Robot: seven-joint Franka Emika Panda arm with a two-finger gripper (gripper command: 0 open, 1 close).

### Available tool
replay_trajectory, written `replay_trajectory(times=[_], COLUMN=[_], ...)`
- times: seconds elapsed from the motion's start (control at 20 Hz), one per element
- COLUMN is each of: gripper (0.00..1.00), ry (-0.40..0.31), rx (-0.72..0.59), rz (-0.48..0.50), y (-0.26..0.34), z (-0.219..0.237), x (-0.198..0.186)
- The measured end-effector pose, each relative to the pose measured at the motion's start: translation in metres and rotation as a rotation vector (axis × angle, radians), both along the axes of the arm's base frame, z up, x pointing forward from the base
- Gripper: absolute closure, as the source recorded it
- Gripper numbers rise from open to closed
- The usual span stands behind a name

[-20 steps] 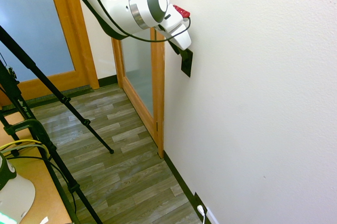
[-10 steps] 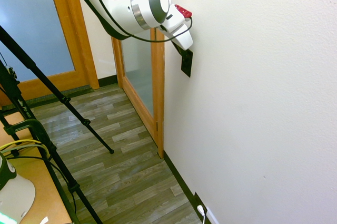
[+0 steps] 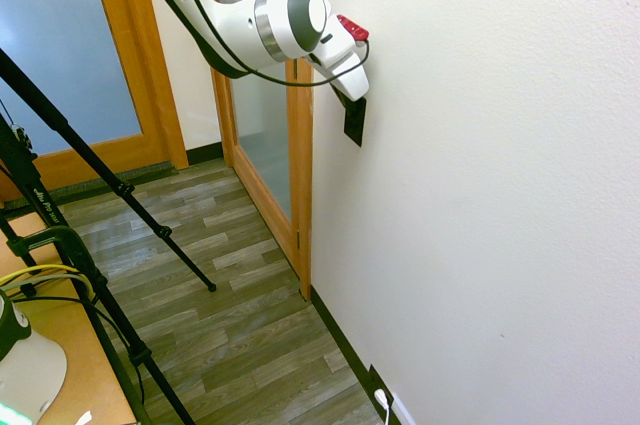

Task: Turn off the light

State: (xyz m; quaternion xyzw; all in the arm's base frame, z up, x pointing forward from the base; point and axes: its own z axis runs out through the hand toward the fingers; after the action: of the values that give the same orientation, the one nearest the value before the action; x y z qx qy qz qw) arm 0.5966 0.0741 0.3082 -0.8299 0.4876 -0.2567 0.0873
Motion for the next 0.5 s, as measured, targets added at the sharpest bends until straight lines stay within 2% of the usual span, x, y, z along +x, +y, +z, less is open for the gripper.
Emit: replay_trajectory(times=[0.25, 0.5], gripper=[1.00, 1.00], ry=[0.037, 0.022], rx=[-0.001, -0.011], rz=[-0.019, -0.005], y=[0.004, 0.005], z=[-0.010, -0.011], x=[0.008, 0.005])
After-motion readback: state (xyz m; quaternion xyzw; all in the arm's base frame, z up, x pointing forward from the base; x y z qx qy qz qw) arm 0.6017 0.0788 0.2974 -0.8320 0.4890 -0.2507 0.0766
